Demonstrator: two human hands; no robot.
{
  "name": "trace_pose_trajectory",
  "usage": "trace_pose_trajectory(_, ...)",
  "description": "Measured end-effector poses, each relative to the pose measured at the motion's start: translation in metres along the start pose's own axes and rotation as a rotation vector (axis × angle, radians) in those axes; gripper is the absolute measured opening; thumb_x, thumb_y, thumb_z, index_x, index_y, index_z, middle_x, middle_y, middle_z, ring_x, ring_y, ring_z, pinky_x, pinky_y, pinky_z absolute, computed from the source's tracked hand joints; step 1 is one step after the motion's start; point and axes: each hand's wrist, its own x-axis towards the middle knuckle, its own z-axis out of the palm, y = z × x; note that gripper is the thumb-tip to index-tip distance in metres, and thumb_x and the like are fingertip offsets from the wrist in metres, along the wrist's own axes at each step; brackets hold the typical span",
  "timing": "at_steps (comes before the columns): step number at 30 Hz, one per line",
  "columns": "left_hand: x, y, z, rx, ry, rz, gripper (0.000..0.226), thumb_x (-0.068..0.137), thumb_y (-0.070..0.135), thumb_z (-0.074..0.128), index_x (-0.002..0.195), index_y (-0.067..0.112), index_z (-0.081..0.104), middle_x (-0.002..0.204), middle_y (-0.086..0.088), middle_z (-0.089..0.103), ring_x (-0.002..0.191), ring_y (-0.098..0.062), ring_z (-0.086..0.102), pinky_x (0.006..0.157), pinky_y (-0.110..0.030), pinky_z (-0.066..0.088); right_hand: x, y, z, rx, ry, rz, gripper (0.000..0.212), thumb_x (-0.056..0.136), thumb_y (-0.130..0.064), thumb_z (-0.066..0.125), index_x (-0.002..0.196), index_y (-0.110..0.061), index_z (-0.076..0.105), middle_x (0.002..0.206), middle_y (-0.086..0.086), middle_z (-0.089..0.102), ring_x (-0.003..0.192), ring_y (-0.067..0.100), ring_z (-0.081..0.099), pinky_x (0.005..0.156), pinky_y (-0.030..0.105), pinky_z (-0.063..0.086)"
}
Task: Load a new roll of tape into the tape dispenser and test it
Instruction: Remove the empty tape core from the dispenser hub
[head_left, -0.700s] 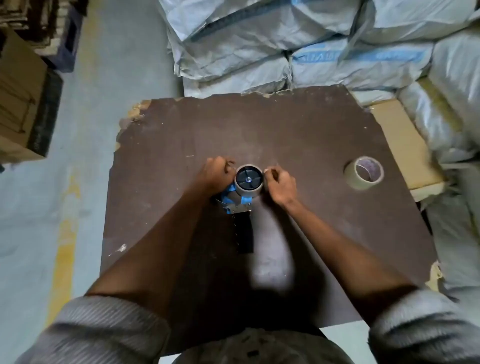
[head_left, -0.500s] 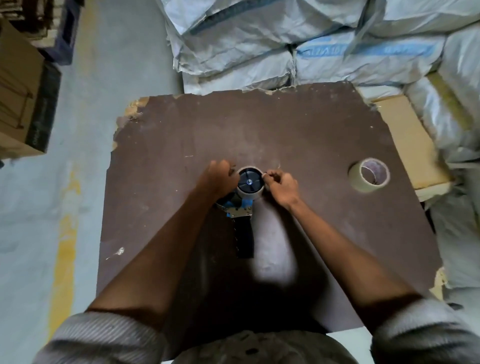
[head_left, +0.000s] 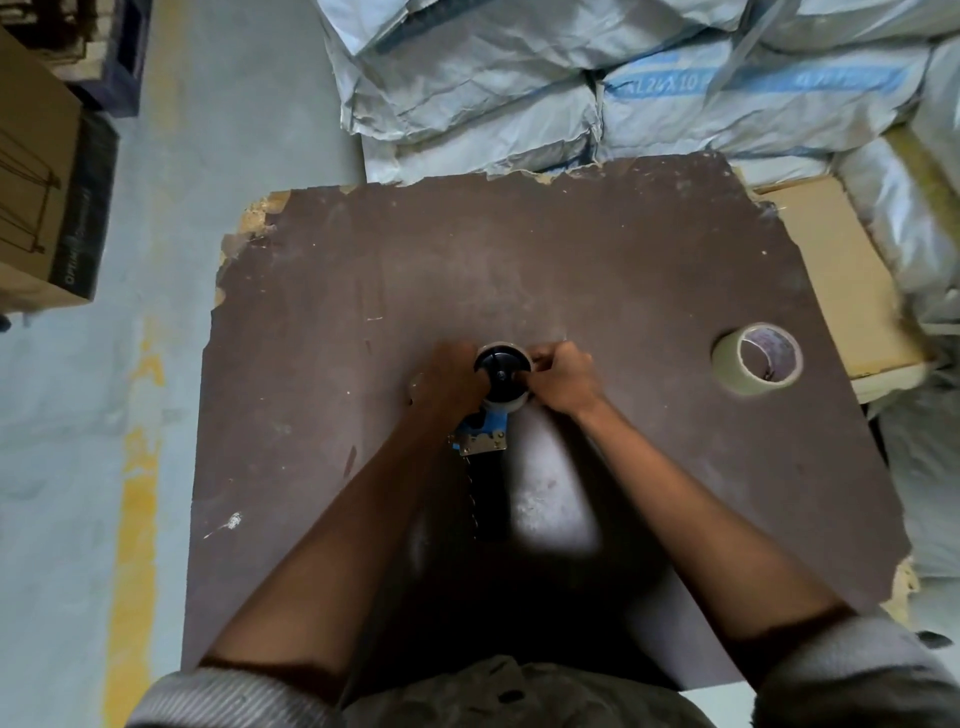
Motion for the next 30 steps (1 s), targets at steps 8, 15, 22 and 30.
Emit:
trace_pose_trajectory(8, -0.009, 0.003, 0.019, -0.123, 0.134, -0.076, 0.04, 0.067, 0.033, 0.047, 0.08, 0.001, 0.068, 0.079, -0.023, 0.066, 0.079, -0.039, 0.065, 0.066, -0.042, 0.055, -0.012, -0.003, 0.0, -0.037, 0.112, 0.021, 0.012, 0.073, -0.007, 0.066, 0.075, -0.006, 0.078, 0.069, 0.006, 0.074, 0.069, 0.018, 0.069, 0.052, 0.018, 0.047)
trace_pose_trajectory(15, -0.014, 0.004, 0.015, -0.212, 0.171, -0.072, 0.041, 0.057, 0.029, 0.053, 0.081, 0.011, 0.081, 0.063, -0.012, 0.073, 0.058, -0.021, 0.07, 0.059, -0.038, 0.06, -0.015, -0.001, -0.004, -0.034, 0.185, 0.063, 0.015, 0.067, -0.014, 0.068, 0.074, -0.004, 0.077, 0.069, 0.014, 0.074, 0.072, 0.024, 0.073, 0.064, 0.039, 0.059)
trace_pose_trajectory(22, -0.02, 0.01, 0.013, -0.328, 0.202, -0.156, 0.03, 0.066, 0.018, 0.066, 0.091, 0.013, 0.082, 0.07, -0.007, 0.076, 0.056, -0.011, 0.066, 0.059, -0.026, 0.059, -0.018, -0.007, -0.003, -0.036, 0.217, 0.07, 0.013, 0.064, -0.012, 0.067, 0.07, -0.008, 0.078, 0.055, 0.006, 0.065, 0.063, 0.021, 0.069, 0.054, 0.03, 0.05)
trace_pose_trajectory(30, -0.026, 0.014, 0.015, -0.31, 0.263, -0.108, 0.039, 0.062, 0.024, 0.058, 0.091, 0.015, 0.081, 0.075, -0.007, 0.077, 0.062, -0.018, 0.07, 0.061, -0.031, 0.061, -0.023, -0.009, -0.004, -0.037, 0.243, 0.037, 0.016, 0.063, -0.006, 0.066, 0.07, -0.012, 0.079, 0.056, 0.002, 0.068, 0.059, 0.021, 0.067, 0.054, 0.03, 0.055)
